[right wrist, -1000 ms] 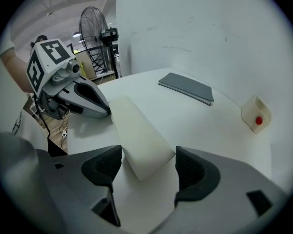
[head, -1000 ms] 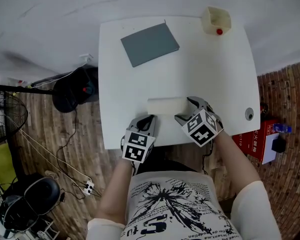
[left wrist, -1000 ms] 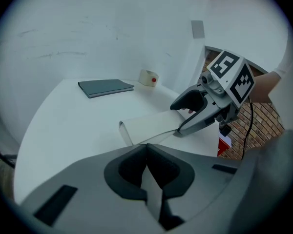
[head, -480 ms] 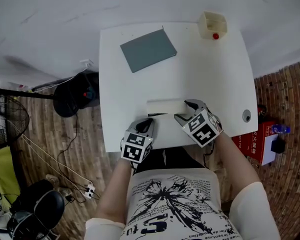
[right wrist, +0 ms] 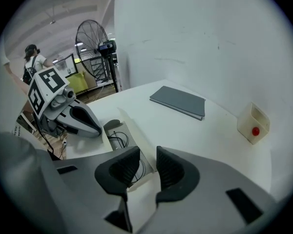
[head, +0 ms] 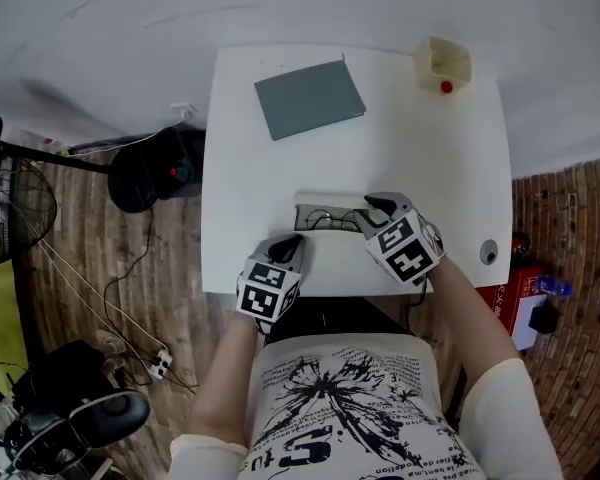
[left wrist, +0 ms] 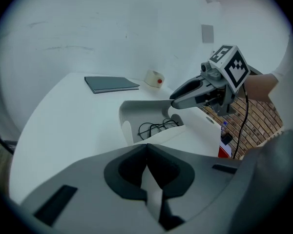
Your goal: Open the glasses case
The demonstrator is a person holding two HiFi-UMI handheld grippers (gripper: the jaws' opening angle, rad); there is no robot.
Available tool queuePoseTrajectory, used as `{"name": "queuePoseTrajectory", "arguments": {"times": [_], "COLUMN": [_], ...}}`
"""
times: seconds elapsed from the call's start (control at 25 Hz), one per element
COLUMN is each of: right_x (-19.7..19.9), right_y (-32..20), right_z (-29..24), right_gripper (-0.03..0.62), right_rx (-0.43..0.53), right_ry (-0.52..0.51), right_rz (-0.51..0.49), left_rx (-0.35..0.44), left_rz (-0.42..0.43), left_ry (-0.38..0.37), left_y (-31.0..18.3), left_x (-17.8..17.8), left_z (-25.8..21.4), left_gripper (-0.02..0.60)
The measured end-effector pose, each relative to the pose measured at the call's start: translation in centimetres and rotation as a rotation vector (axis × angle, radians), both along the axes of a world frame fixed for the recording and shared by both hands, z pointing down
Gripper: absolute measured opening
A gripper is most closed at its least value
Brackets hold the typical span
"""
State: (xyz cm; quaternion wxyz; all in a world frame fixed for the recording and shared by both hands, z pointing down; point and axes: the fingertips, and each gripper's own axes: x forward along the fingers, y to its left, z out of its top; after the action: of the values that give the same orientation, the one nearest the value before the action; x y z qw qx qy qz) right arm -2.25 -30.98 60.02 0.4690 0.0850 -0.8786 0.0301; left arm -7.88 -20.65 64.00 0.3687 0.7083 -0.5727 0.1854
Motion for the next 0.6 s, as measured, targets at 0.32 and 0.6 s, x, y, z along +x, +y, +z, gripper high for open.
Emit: {"name": "queuePoseTrajectory", "arguments": {"times": [0.32,0.6], "right_x": [-1.8,-2.7], "right_y": [-3.0,-4.6], "right_z": [0.6,1.6], "right_gripper": [0.103,0.117], "right_rx": [0.019,0.114], "right_ry": [-0.034,-0.017], "right_rz": [-0.039,-0.094], "left_rx": [-0.013,-0.023], "left_rz": [-0.039,-0.066], "left_ry": [0.014,0.017], "left_y": [-0.5,-0.6], "left_x": [-0.4,-0.5], "left_z": [0.2,0.3], "left_gripper": [0.014,0.014]}}
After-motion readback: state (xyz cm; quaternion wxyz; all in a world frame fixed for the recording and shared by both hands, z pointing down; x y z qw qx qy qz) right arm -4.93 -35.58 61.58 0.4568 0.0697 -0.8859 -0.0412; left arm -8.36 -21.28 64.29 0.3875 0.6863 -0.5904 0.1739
